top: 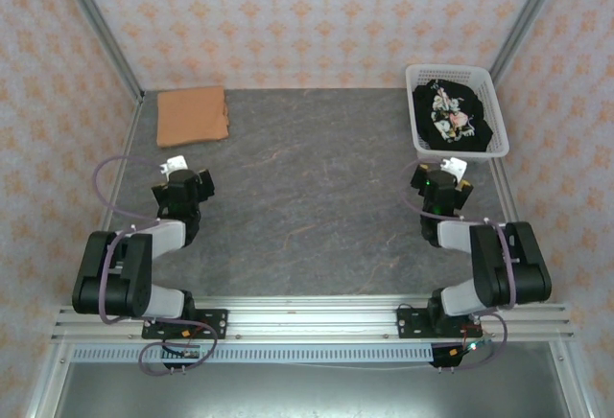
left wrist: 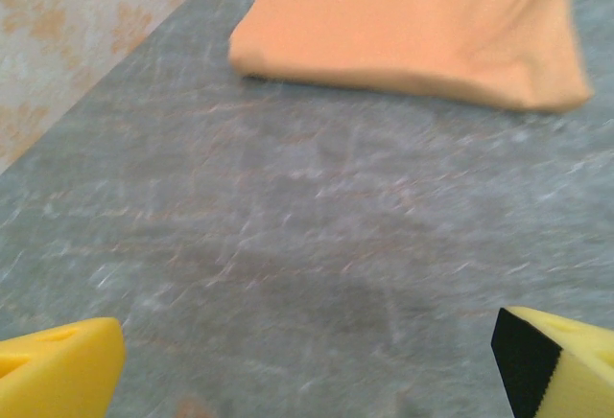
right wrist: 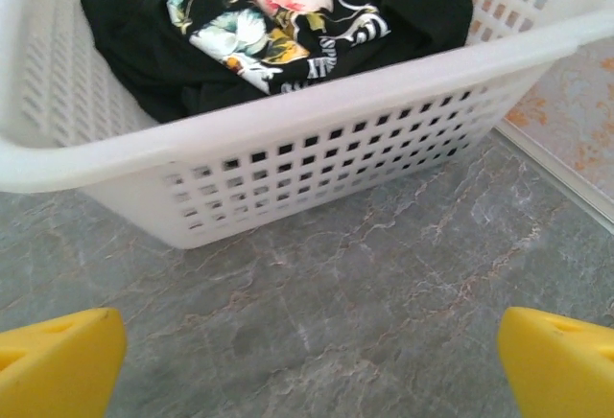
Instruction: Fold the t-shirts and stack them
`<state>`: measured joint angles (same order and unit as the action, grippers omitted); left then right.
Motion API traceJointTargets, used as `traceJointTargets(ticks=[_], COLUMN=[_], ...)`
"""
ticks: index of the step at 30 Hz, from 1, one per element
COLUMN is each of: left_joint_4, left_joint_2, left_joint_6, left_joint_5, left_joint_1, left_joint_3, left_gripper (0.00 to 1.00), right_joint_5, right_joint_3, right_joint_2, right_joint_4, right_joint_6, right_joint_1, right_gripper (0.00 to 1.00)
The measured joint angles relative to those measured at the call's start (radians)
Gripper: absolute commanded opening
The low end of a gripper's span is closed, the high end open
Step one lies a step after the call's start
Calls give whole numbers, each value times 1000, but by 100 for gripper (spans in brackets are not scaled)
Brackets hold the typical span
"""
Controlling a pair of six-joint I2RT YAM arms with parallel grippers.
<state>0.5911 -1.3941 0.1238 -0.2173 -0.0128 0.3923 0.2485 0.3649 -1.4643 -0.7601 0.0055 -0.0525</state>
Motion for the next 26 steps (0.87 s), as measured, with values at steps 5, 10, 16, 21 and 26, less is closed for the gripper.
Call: traceJointTargets(ticks=[5,10,16,21,26], left_joint_4=[220,184,183,182,182], left_joint_2=[-60,-106,-105,-105,-105], left_joint_6=[-22,-52,-71,-74,-74], left_joint_5=[2,13,20,20,19], left_joint_1=[33,53,57,66,70], left_joint_3=[-105,-12,5,5,5], left_gripper=[100,100,100,100,100], right_joint_5=[-28,-40,-40,-40,-71], right_joint_3=[-43,22,30,30,30], right_joint_2=[-45,-53,-53,-53,-53], right_joint_4=[-64,-56,-56,-56,-48], right_joint_6=[0,-1,-4,-5,-16], right_joint_1=[12,11,7,7,7], right_gripper=[99,99,99,99,99])
